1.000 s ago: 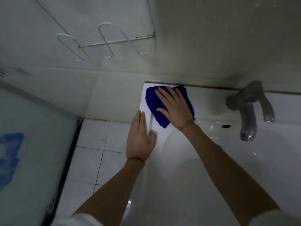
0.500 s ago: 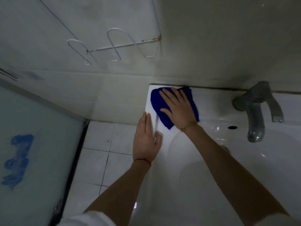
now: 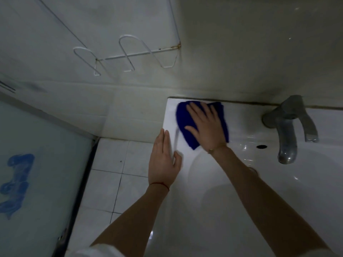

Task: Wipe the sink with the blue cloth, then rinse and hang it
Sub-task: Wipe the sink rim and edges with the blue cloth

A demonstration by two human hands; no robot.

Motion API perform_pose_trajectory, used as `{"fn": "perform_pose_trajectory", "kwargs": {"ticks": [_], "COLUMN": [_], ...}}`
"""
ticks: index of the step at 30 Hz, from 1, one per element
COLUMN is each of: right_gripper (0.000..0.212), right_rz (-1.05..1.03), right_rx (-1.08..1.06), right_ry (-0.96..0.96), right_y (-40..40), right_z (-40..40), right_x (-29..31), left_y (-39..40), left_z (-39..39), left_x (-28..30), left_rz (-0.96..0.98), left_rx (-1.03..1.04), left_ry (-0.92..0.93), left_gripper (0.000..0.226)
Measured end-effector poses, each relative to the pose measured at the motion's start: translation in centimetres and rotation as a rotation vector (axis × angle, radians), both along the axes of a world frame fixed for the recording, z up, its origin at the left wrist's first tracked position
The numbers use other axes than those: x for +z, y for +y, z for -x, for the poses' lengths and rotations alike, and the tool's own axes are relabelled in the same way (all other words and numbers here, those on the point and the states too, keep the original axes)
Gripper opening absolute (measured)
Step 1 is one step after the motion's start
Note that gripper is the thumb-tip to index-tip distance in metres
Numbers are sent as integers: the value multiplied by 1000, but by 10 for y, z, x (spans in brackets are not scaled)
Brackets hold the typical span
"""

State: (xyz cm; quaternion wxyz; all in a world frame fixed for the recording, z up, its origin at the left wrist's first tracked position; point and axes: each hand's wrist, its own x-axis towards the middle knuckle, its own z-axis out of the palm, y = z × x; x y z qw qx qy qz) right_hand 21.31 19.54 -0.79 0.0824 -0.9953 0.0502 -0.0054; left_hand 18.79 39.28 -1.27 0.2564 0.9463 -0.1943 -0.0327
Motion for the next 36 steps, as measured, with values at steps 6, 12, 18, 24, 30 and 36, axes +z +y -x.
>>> {"fn": "perform_pose_trajectory", "kwargs": {"ticks": [6,12,18,24,30,36], "right_gripper": [66,72,67,67,71,68], "right_rz": [-16,-26,-15,2,-16,-31], "right_rx": [57,-191,49,34,-134,7], "right_ry": [-23,-24,10,-4,4,10], "right_y": [-35,-62,9,-42,-57,4], "right_z": [21,53,-7,26,47,0], "right_x": [-6,-8,-3,-7,-8,-4], "left_y": [2,1,1,2,0,0], "left_z": [-1,-1,-1,-2,0,0], "left_x": [1,0,-2,0,1,-1], "left_rz": [22,-4,10,20,4,-4], "left_rx": [1,-6,3,-2,3,2], "left_ry": [12,4,15,9,2,11], "left_gripper": [70,70,69,69,69,70]}}
